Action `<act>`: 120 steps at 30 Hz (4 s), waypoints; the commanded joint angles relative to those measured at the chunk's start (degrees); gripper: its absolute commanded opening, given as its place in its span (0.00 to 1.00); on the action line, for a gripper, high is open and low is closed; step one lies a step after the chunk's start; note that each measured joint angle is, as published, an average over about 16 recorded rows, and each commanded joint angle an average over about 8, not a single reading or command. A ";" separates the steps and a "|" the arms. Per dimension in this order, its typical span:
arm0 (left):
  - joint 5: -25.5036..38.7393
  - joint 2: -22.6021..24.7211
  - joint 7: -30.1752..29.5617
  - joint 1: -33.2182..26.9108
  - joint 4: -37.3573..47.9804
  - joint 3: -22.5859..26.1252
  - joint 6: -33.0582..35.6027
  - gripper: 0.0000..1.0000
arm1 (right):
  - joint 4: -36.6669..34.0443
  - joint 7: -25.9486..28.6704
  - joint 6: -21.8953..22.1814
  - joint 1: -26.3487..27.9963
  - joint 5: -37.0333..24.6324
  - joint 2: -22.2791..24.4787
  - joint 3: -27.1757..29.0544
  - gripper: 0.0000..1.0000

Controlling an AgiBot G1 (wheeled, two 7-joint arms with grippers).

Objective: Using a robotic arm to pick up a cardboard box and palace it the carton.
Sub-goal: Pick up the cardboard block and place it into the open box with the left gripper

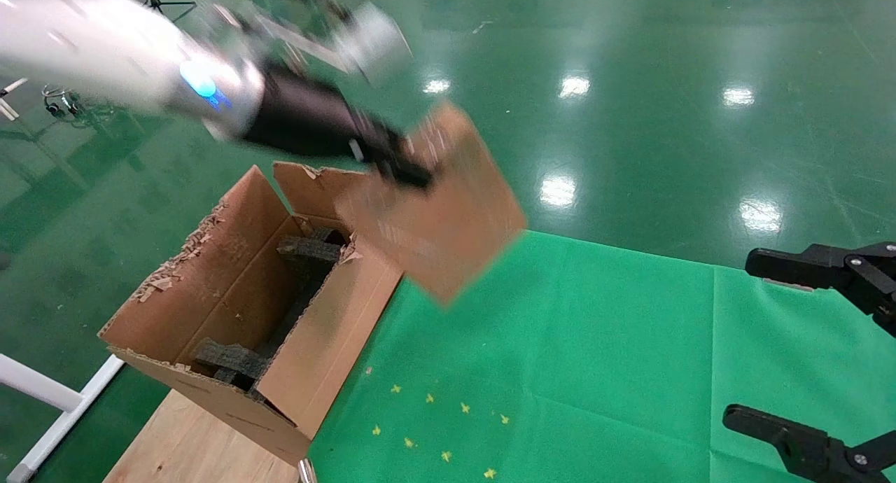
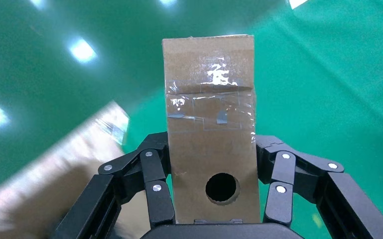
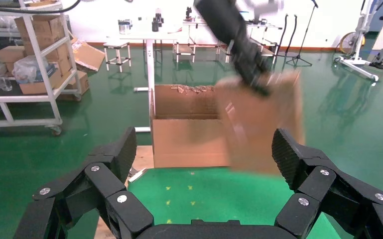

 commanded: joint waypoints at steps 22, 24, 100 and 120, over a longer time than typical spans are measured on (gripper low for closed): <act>11.68 -4.69 38.93 -11.40 44.11 2.27 -5.95 0.00 | 0.00 0.00 0.00 0.00 0.01 0.00 -0.01 1.00; 12.48 -4.04 40.43 -11.09 47.15 2.76 -7.19 0.00 | 0.00 0.00 0.00 0.00 0.01 0.00 -0.01 1.00; 12.39 7.70 31.45 15.12 65.18 2.30 -41.67 0.00 | 0.00 -0.02 0.02 0.01 0.03 0.01 -0.04 1.00; 11.59 7.96 30.31 16.52 65.35 1.77 -44.09 1.00 | -0.02 -0.02 0.04 -0.01 0.05 0.02 -0.04 1.00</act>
